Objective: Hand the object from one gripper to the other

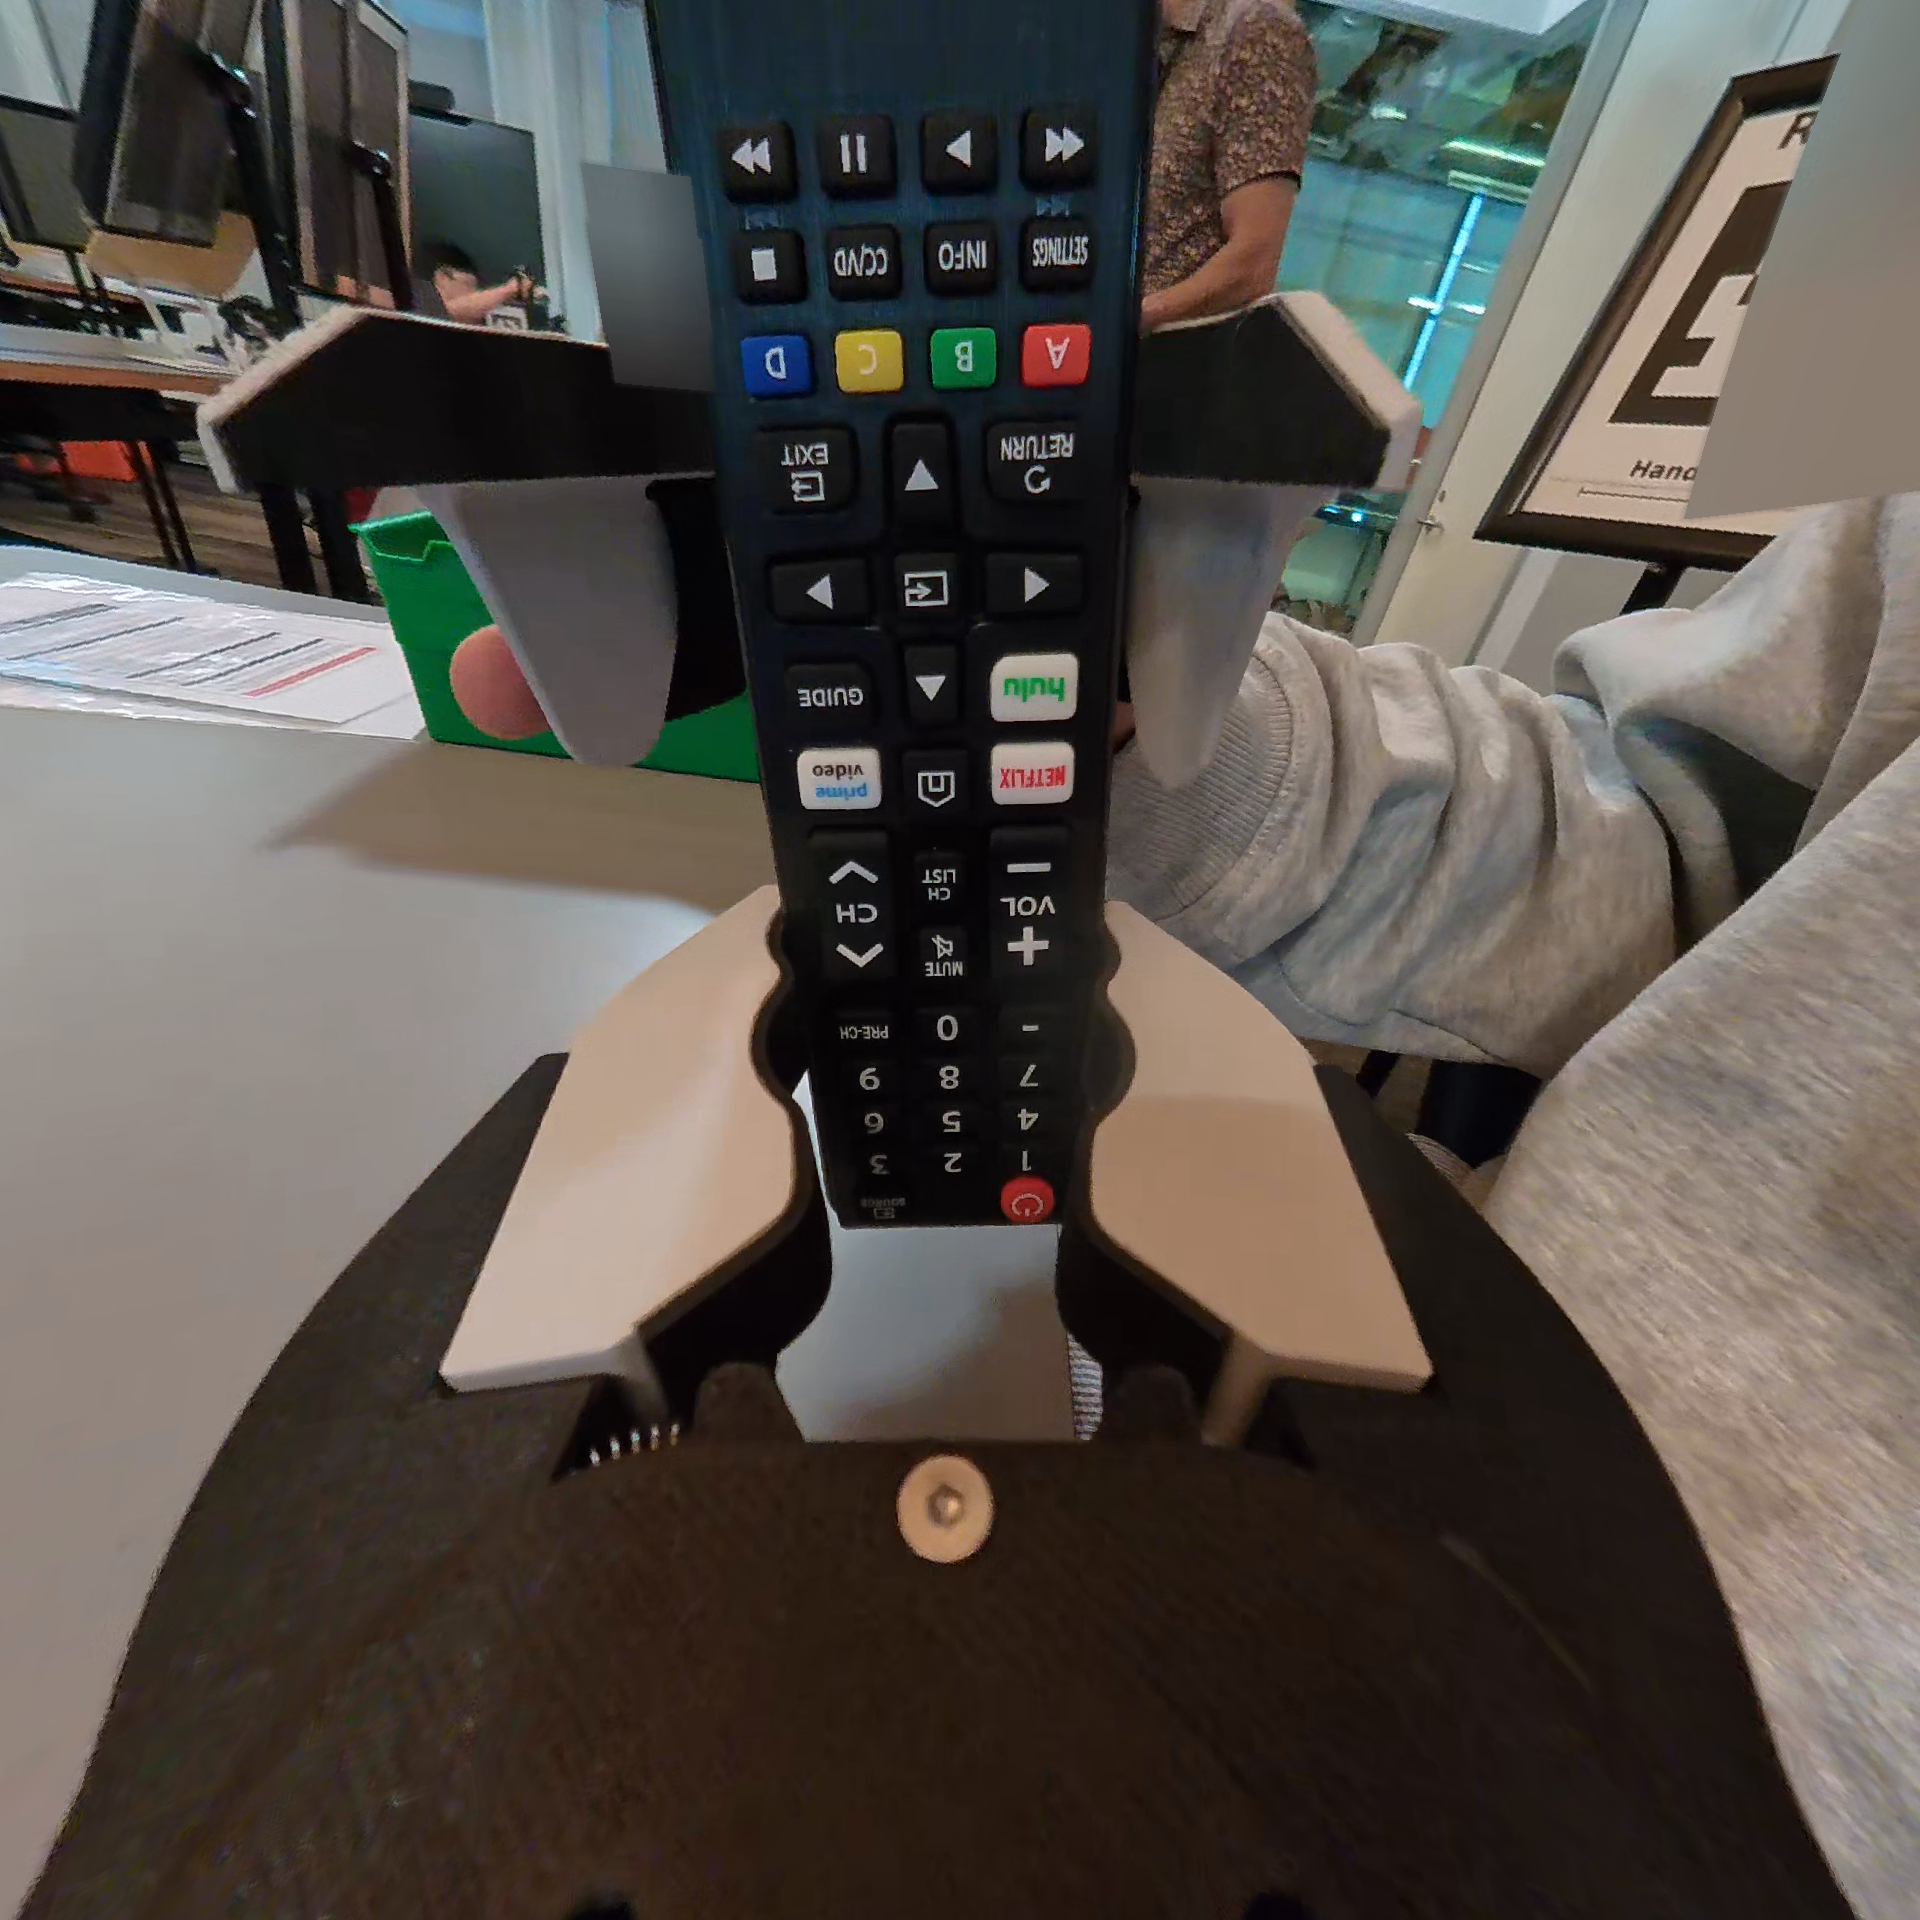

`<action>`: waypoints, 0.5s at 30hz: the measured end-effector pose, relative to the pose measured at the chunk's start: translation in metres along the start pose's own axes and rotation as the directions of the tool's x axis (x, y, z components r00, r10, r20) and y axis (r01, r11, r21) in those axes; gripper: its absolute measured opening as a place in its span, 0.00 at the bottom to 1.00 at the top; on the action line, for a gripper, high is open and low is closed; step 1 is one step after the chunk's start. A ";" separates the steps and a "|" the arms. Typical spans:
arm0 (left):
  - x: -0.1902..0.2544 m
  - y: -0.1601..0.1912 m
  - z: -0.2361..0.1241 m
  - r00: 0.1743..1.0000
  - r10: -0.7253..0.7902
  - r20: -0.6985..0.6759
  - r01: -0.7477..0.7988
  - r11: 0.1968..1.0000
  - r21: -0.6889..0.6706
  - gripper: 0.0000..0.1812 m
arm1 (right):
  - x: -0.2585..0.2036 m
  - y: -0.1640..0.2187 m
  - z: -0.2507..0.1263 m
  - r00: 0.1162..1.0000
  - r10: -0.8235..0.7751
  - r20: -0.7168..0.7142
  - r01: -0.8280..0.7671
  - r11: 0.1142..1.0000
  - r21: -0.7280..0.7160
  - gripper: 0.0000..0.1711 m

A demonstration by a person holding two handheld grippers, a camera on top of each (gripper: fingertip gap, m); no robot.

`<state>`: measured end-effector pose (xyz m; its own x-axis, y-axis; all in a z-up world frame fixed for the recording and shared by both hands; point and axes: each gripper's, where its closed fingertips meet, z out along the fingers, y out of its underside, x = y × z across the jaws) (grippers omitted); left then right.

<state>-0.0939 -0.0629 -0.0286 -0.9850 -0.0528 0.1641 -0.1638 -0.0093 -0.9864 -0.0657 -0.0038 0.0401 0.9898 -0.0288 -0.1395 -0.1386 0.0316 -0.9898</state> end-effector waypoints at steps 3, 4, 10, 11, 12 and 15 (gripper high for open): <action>0.003 0.001 0.001 1.000 -0.003 -0.013 0.003 1.000 -0.004 0.27 | -0.005 0.003 0.001 1.000 0.000 0.030 0.000 1.000 -0.011 0.54; 0.003 0.001 0.001 1.000 -0.003 -0.016 0.003 1.000 -0.005 0.27 | -0.006 0.004 0.001 0.999 -0.002 0.040 0.002 1.000 -0.016 0.52; 0.005 0.002 0.003 1.000 -0.018 -0.020 0.018 1.000 -0.007 0.27 | -0.017 0.006 0.001 0.995 -0.016 0.102 0.020 0.999 -0.039 0.31; 0.005 0.001 0.003 1.000 -0.019 -0.020 0.018 1.000 -0.006 0.27 | -0.017 0.006 0.002 0.995 -0.011 0.099 0.015 0.999 -0.043 0.31; 0.005 0.001 0.003 1.000 -0.014 -0.018 0.014 1.000 -0.008 0.27 | -0.017 0.006 0.002 0.995 -0.007 0.099 0.011 0.999 -0.046 0.30; 0.005 0.002 0.003 1.000 -0.018 -0.015 0.018 1.000 -0.011 0.27 | -0.017 0.006 0.002 0.995 -0.003 0.098 0.008 0.999 -0.050 0.30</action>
<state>-0.0988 -0.0662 -0.0293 -0.9826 -0.0378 0.1819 -0.1820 0.0005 -0.9833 -0.0833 -0.0016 0.0365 0.9887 0.0691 -0.1333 -0.1323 -0.0184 -0.9910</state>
